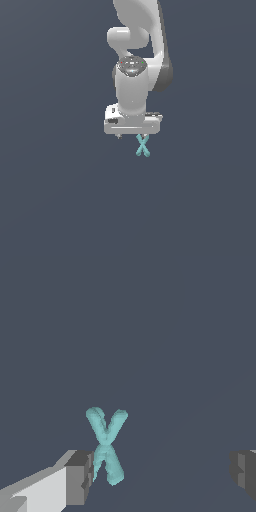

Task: Pick up the object and move it to a goal position.

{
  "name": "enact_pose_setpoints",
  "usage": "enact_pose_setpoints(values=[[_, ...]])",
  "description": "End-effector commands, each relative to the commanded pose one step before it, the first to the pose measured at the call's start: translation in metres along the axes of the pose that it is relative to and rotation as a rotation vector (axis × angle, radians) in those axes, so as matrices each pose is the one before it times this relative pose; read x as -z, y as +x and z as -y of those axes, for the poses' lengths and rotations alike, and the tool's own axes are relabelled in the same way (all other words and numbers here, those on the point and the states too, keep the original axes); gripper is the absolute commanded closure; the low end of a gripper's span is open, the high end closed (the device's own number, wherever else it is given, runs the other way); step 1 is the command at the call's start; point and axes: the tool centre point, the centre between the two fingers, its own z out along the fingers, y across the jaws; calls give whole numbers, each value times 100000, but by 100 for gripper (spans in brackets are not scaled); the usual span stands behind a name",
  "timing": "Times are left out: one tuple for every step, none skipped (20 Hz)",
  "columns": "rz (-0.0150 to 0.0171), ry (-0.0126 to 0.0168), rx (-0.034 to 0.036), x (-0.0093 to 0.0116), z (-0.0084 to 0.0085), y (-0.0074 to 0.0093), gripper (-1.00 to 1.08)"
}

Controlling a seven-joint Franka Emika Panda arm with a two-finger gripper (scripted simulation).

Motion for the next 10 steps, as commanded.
enact_pose_setpoints(values=[[0, 0, 0, 0, -1, 0, -92], [-40, 46, -32, 8, -3, 22, -92], [-140, 169, -118, 39, -31, 61, -92], [-217, 260, -181, 57, -42, 101, -92], [-306, 366, -252, 86, -64, 140, -92], [-383, 454, -308, 112, -81, 179, -92], [-391, 461, -304, 126, -89, 185, -92], [-298, 348, -219, 108, -74, 143, -92], [-202, 234, -137, 86, -57, 101, -92], [-112, 129, -64, 61, -39, 58, -92]])
